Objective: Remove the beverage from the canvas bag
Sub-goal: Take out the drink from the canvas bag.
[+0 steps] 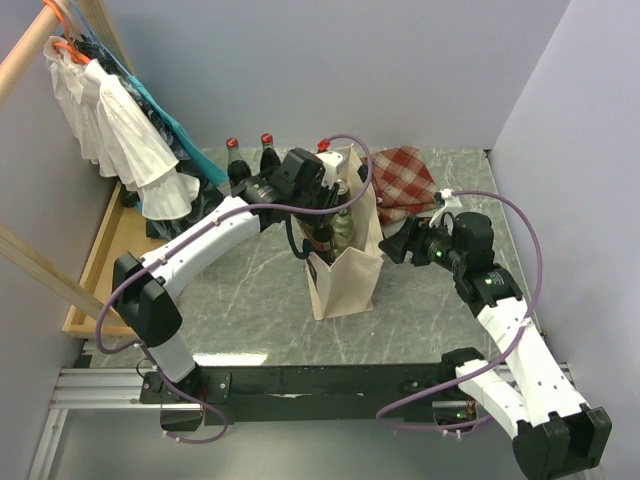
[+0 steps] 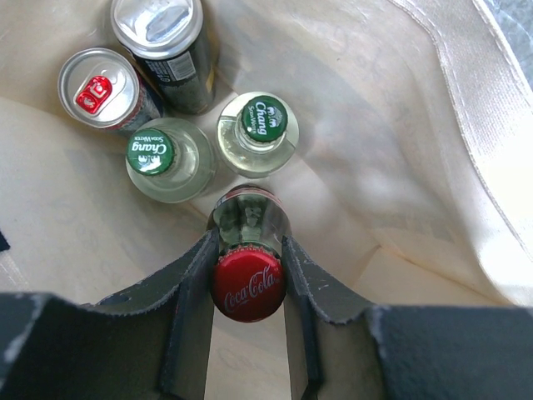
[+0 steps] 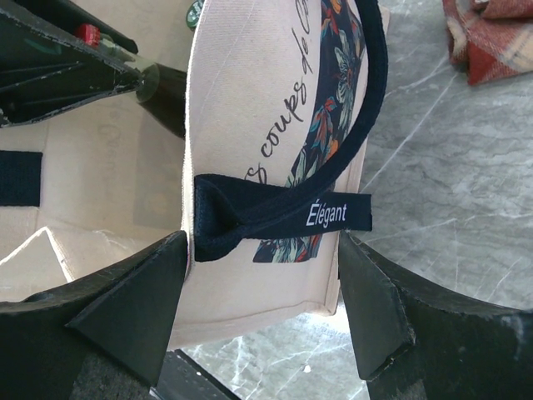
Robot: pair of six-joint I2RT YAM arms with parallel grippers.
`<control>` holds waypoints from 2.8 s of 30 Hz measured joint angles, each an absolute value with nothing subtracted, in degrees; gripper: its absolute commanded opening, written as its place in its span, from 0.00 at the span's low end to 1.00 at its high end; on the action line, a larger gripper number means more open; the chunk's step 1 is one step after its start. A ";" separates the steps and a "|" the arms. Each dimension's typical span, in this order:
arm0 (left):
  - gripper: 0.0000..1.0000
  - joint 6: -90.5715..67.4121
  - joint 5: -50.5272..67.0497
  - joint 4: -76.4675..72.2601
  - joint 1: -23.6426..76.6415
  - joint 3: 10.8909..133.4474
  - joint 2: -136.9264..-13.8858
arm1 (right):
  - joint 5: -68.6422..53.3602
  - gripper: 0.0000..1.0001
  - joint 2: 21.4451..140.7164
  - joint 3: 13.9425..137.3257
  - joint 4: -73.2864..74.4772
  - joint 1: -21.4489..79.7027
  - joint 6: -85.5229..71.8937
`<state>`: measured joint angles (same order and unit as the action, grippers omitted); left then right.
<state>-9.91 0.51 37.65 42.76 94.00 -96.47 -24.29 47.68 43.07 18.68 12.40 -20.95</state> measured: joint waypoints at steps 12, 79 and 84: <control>0.01 -10.20 0.30 38.89 43.88 93.95 -95.02 | -23.14 0.81 47.35 43.07 18.98 12.40 -21.06; 0.01 -10.31 -0.86 42.11 45.25 105.23 -85.93 | -21.98 0.81 46.85 43.07 19.88 12.40 -21.34; 0.01 -10.39 -0.84 41.98 45.25 105.10 -84.64 | -21.87 0.81 46.57 43.07 20.10 12.40 -21.41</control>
